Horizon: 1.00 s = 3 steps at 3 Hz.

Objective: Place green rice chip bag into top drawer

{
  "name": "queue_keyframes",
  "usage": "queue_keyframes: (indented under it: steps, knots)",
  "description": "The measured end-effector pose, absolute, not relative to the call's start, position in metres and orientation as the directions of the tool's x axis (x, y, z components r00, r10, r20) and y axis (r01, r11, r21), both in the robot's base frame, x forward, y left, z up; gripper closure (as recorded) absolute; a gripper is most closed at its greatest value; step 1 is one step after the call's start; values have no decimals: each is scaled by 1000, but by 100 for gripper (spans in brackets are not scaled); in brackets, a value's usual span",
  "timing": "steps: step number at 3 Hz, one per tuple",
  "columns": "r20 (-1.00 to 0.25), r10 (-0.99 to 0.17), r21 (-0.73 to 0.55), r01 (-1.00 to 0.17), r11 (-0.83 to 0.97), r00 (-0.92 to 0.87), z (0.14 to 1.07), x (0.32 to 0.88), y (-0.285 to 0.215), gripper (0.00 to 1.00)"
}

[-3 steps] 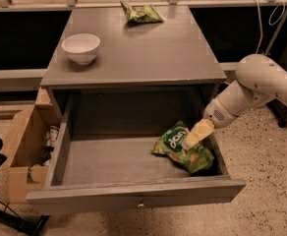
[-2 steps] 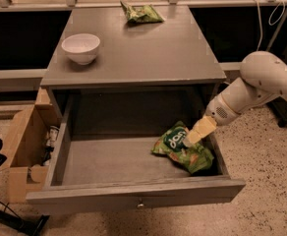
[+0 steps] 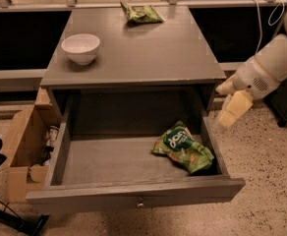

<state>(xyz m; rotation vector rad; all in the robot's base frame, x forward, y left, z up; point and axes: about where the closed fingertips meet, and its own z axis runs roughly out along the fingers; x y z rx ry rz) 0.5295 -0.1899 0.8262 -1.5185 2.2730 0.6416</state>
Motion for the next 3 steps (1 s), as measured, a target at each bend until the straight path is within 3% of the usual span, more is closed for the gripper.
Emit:
queue_keyframes:
  steps: [1,2,3]
  knots:
    - [-395,-897,37,-979,199,-198,899,501,-195,0]
    - [-244,-955,-144,-968,205,-166,959,478,-210,0]
    - [-249,-898,-386,-813,437,-364,1005,480,-242,0]
